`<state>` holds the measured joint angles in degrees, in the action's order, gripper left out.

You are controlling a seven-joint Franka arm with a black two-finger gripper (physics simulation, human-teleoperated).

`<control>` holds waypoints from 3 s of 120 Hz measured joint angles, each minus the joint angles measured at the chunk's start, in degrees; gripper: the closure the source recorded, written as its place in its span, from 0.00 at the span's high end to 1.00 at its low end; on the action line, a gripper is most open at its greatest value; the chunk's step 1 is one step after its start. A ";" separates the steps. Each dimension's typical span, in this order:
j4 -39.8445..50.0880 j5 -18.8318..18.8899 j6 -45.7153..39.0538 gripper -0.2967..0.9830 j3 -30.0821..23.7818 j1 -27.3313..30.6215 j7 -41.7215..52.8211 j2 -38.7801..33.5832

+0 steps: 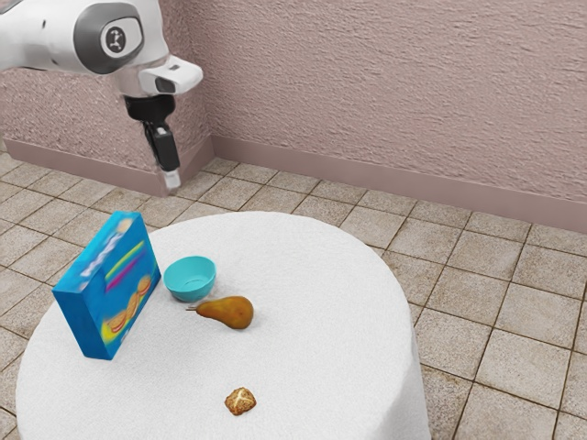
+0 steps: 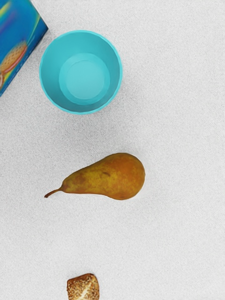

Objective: Place the pear in the bowl.

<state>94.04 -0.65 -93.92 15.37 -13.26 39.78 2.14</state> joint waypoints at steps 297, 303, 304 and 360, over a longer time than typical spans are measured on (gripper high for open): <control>25.50 -12.66 -36.45 0.46 0.96 -1.50 10.24 11.04; 25.16 -12.59 -36.20 0.46 2.29 -1.32 10.33 10.43; 25.05 -12.58 -36.16 0.46 2.57 -1.29 10.36 10.37; 14.33 -12.20 -34.69 0.48 8.99 1.18 11.99 17.90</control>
<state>108.37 -12.85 -128.61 24.36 -12.08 51.77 20.04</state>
